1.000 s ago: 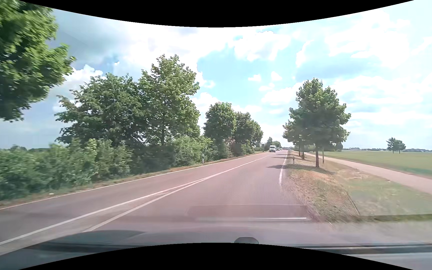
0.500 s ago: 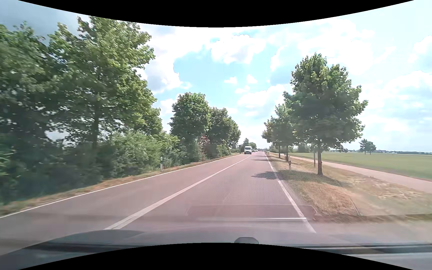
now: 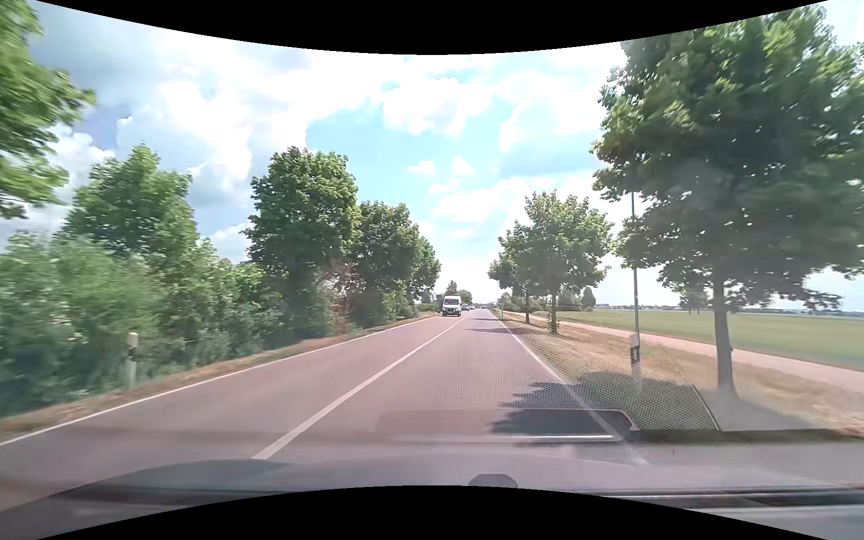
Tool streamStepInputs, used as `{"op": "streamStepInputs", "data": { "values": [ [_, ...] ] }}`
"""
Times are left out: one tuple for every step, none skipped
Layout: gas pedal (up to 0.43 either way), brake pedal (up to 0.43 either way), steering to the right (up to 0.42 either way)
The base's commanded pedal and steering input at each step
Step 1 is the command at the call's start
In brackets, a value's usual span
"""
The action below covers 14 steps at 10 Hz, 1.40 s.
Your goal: Follow the waypoints while adhering to traffic rules and regulations
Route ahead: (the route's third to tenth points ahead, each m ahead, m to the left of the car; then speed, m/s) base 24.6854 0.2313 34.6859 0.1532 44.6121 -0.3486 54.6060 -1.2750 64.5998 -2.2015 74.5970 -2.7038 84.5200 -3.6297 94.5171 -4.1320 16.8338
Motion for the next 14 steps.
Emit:
{"op": "streamStepInputs", "data": {
  "values": [
    [0.831, 0.0, 0.045],
    [0.831, 0.0, 0.031],
    [0.843, 0.0, 0.02],
    [0.843, 0.0, 0.013],
    [0.843, 0.0, 0.003],
    [0.843, 0.0, -0.005],
    [0.843, 0.0, -0.009],
    [0.843, 0.0, -0.008],
    [0.843, 0.0, -0.007],
    [0.843, 0.0, -0.007],
    [0.843, 0.0, -0.006],
    [0.843, 0.0, -0.005],
    [0.843, 0.0, -0.005],
    [0.843, 0.0, -0.002]
  ]
}}
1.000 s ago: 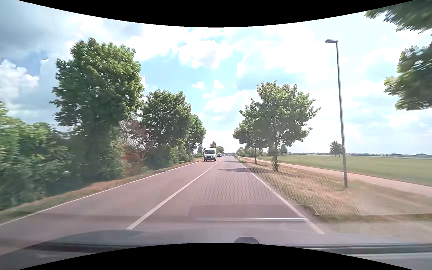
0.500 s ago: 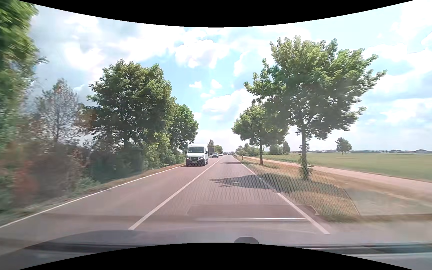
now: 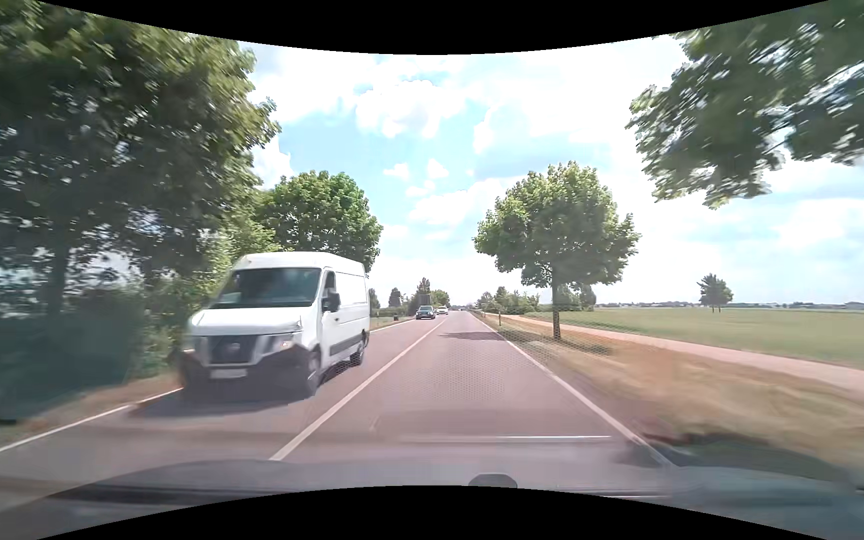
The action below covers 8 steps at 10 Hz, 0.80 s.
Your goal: Follow the waypoints while adhering to traffic rules and regulations
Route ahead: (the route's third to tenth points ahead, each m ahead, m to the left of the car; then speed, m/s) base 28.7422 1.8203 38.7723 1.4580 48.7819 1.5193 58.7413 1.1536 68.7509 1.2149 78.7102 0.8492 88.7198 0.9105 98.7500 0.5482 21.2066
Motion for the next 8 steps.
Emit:
{"op": "streamStepInputs", "data": {
  "values": [
    [0.843, 0.0, 0.002],
    [0.843, 0.0, 0.006],
    [0.843, 0.0, 0.008],
    [0.843, 0.0, 0.007],
    [0.843, 0.0, 0.006],
    [0.843, 0.0, 0.003],
    [0.843, 0.0, -0.001],
    [0.843, 0.0, -0.004]
  ]
}}
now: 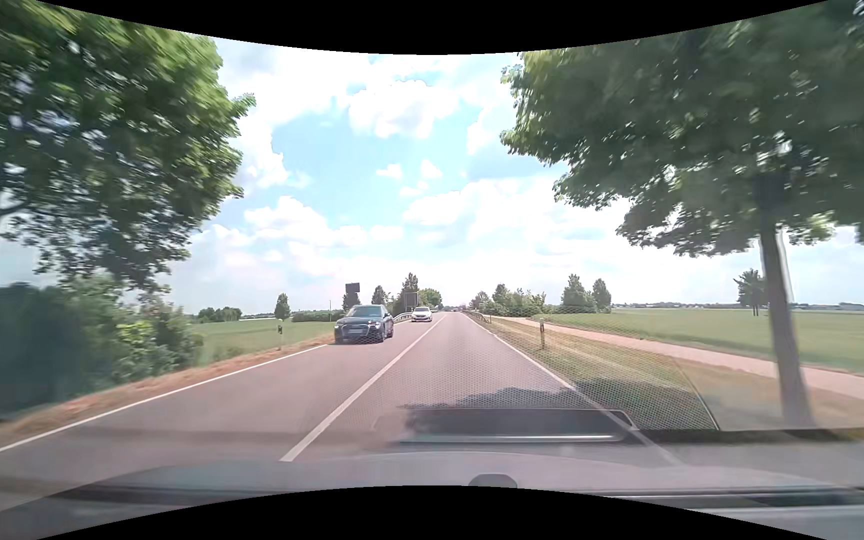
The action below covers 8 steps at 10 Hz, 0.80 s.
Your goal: Follow the waypoints while adhering to traffic rules and regulations
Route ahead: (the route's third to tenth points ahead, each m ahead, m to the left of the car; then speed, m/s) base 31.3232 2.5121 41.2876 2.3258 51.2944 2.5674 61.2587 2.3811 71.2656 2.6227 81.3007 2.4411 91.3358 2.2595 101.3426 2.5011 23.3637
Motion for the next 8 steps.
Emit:
{"op": "streamStepInputs", "data": {
  "values": [
    [0.843, 0.0, -0.005],
    [0.843, 0.0, -0.004],
    [0.843, 0.0, -0.003],
    [0.843, 0.0, -0.002],
    [0.843, 0.0, -0.002],
    [0.843, 0.0, -0.002],
    [0.843, 0.0, -0.002],
    [0.843, 0.0, -0.002]
  ]
}}
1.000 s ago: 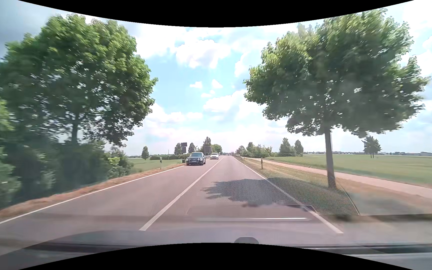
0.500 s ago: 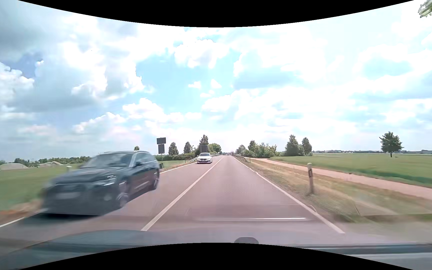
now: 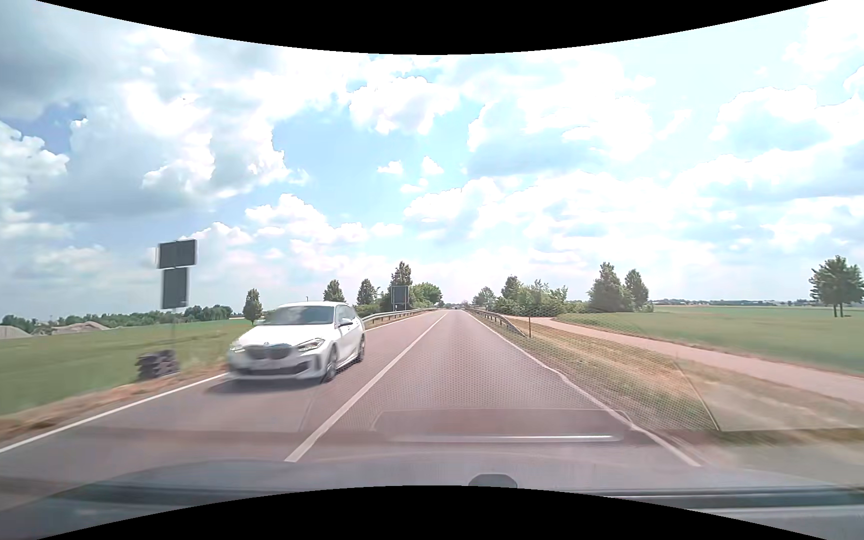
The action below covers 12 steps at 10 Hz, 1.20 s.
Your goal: Follow the waypoints while adhering to traffic rules and regulations
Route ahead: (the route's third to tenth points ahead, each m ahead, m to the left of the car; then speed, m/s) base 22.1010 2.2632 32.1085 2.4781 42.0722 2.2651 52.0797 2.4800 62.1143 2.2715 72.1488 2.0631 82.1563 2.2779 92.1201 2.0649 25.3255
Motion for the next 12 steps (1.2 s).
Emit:
{"op": "streamStepInputs", "data": {
  "values": [
    [0.843, 0.0, -0.003],
    [0.831, 0.0, -0.002],
    [0.831, 0.0, -0.003],
    [0.831, 0.0, -0.003],
    [0.831, 0.0, -0.003],
    [0.823, 0.0, -0.003],
    [0.811, 0.0, -0.003],
    [0.74, 0.0, -0.003],
    [0.669, 0.0, -0.003],
    [0.559, 0.0, -0.002],
    [0.52, 0.0, 0.0],
    [0.52, 0.0, 0.002]
  ]
}}
